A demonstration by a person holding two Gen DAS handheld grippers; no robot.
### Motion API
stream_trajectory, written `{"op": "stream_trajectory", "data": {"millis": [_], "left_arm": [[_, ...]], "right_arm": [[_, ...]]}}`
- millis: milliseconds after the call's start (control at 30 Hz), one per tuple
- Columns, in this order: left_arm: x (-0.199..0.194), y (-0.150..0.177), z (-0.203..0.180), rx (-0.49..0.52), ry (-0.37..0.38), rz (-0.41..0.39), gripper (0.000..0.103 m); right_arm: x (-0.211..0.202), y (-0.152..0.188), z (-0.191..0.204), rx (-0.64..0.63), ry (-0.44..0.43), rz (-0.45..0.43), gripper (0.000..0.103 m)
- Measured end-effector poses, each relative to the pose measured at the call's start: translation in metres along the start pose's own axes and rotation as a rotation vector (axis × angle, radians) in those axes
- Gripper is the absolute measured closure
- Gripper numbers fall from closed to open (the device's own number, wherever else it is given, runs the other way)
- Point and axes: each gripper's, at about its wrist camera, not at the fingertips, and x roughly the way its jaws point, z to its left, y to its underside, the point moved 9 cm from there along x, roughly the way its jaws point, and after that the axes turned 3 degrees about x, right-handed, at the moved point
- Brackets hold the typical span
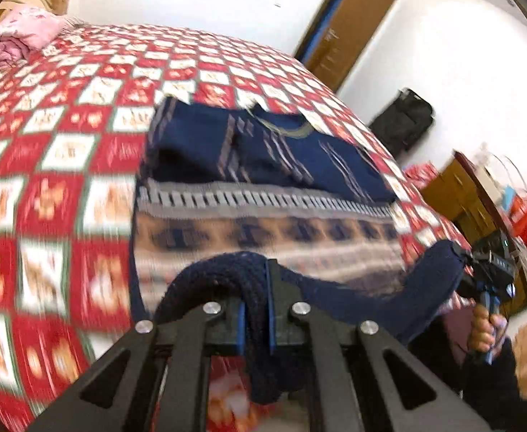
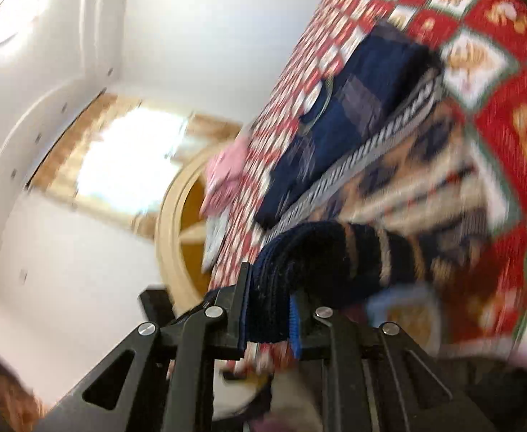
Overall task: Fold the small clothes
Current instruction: 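Lay the lifted hem over the collar with both tools, folding the sweater in half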
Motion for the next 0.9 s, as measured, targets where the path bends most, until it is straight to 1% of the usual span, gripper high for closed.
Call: {"op": "stream_trajectory", "data": {"millis": [33, 67, 100, 167, 233, 300, 333, 400, 467, 500, 533, 567, 600, 633, 667, 700, 767, 800, 833, 867, 900], "left_arm": [[0.012, -0.01, 0.007, -0.009, -0.024, 0.003, 0.092], [0.021, -0.017, 0.017, -0.021, -0.054, 0.007, 0.087], [0.035, -0.026, 0.026, -0.035, -0.081, 0.013, 0.086], [0.061, -0.038, 0.045, -0.043, -0.135, 0.038, 0.084], [0.073, -0.041, 0.06, -0.049, -0.191, 0.066, 0.076], [0.078, -0.041, 0.069, -0.039, -0.184, 0.091, 0.051], [0.074, -0.042, 0.074, -0.035, -0.179, 0.082, 0.047], [0.06, -0.048, 0.084, -0.036, -0.182, 0.03, 0.046], [0.039, -0.052, 0.089, -0.028, -0.17, -0.044, 0.044], [0.03, -0.053, 0.089, -0.005, -0.154, -0.078, 0.038], [0.021, -0.052, 0.087, 0.04, -0.145, -0.105, 0.033], [0.015, -0.049, 0.084, 0.094, -0.152, -0.118, 0.025], [0.011, -0.045, 0.08, 0.166, -0.175, -0.125, 0.023], [0.009, -0.04, 0.077, 0.251, -0.208, -0.125, 0.023], [0.01, -0.033, 0.074, 0.341, -0.243, -0.118, 0.023], [0.012, -0.028, 0.072, 0.396, -0.263, -0.109, 0.023], [0.023, -0.018, 0.068, 0.518, -0.29, -0.071, 0.023], [0.029, -0.012, 0.064, 0.607, -0.304, -0.042, 0.023], [0.033, -0.008, 0.06, 0.672, -0.316, -0.025, 0.023], [0.038, -0.002, 0.057, 0.762, -0.335, -0.002, 0.023], [0.041, 0.001, 0.057, 0.826, -0.344, 0.016, 0.023]], "right_arm": [[0.008, -0.02, -0.009, 0.032, 0.022, -0.045, 0.085], [0.013, -0.031, -0.016, 0.048, 0.039, -0.072, 0.085], [0.022, -0.046, -0.028, 0.046, 0.089, -0.107, 0.085], [0.038, -0.06, -0.04, 0.005, 0.183, -0.13, 0.085], [0.057, -0.064, -0.056, -0.021, 0.263, -0.116, 0.083], [0.063, -0.066, -0.07, -0.024, 0.319, -0.101, 0.083], [0.068, -0.065, -0.075, -0.025, 0.337, -0.091, 0.082], [0.071, -0.067, -0.078, -0.008, 0.329, -0.077, 0.082], [0.063, -0.071, -0.069, 0.015, 0.28, -0.082, 0.077], [0.055, -0.073, -0.062, 0.013, 0.245, -0.095, 0.067], [0.043, -0.078, -0.048, -0.009, 0.198, -0.13, 0.051], [0.032, -0.081, -0.037, -0.034, 0.177, -0.166, 0.038], [0.015, -0.087, -0.022, -0.083, 0.166, -0.234, 0.021], [0.003, -0.088, -0.013, -0.124, 0.181, -0.277, 0.017], [-0.005, -0.089, -0.006, -0.165, 0.204, -0.299, 0.017], [-0.011, -0.088, 0.002, -0.236, 0.249, -0.303, 0.017], [-0.018, -0.084, 0.007, -0.322, 0.343, -0.291, 0.017], [-0.017, -0.08, 0.007, -0.367, 0.403, -0.278, 0.017], [-0.013, -0.073, 0.007, -0.419, 0.45, -0.24, 0.017], [-0.007, -0.067, 0.006, -0.451, 0.475, -0.203, 0.017], [-0.004, -0.059, 0.0, -0.49, 0.509, -0.16, 0.017]]}}
